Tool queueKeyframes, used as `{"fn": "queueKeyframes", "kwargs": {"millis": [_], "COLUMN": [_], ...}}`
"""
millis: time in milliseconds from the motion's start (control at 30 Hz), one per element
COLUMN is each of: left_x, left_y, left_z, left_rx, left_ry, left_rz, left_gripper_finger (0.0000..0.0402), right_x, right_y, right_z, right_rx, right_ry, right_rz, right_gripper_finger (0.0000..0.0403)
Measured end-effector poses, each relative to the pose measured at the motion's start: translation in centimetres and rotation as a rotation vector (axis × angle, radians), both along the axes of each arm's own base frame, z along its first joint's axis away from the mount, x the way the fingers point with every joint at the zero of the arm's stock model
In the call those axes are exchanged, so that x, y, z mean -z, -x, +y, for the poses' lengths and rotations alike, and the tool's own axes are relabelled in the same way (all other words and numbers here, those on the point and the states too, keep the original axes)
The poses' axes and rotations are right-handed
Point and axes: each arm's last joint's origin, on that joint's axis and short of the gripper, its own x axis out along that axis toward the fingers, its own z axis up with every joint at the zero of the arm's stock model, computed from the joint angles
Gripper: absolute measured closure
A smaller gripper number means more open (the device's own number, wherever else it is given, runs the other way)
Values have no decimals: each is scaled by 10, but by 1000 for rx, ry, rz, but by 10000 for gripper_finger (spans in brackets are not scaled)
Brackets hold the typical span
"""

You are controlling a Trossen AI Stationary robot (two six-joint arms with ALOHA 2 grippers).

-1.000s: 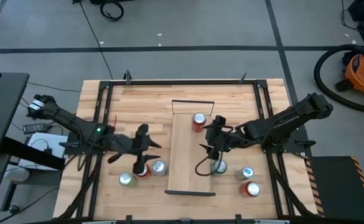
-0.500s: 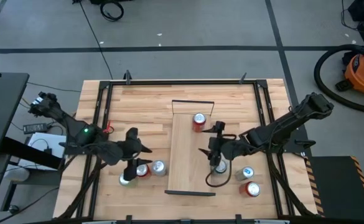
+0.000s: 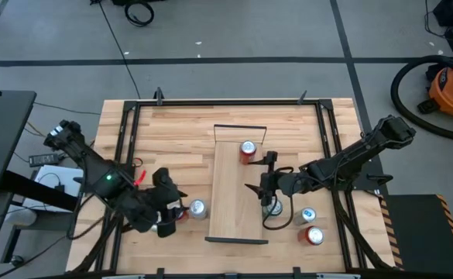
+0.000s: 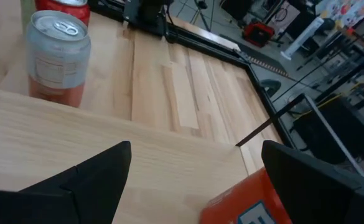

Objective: Place canned beverage on shelf
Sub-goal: Put the red/black soda can on the shelf

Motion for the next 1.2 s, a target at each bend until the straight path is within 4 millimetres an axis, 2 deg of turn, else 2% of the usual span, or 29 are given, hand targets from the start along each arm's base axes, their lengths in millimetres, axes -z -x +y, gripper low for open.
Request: {"fn": "queueKeyframes", "kwargs": {"millis": [200,400,633,867,1033,1200], "left_x": [12,26,45,63,69,70], "left_y": [5,2,-7,-11,-11,-8], "left_z": [-6,-18,-31,-40,-37,-29], "left_rx": [-108,-158,-150,-206,-303,-377], "left_ry": [178,249,238,274,275,201], "left_rz": [153,246,350,467,511,513], "left_gripper_finger": [208,208,207,208,207,207], "right_x": [-3,-4,-8,-8,-8,-8], "right_y": [-3,-6,-9,-11,-12,-13], "right_z": [-5,-11,-16,-12,-13,-17], "right_rx": [0,11,11,-180,-220,-219], "right_ry": [36,49,75,64,83,99], "right_rz": [-14,-20,-41,-19,-16,-12], "right_gripper_finger": [31,31,31,31,31,31]}}
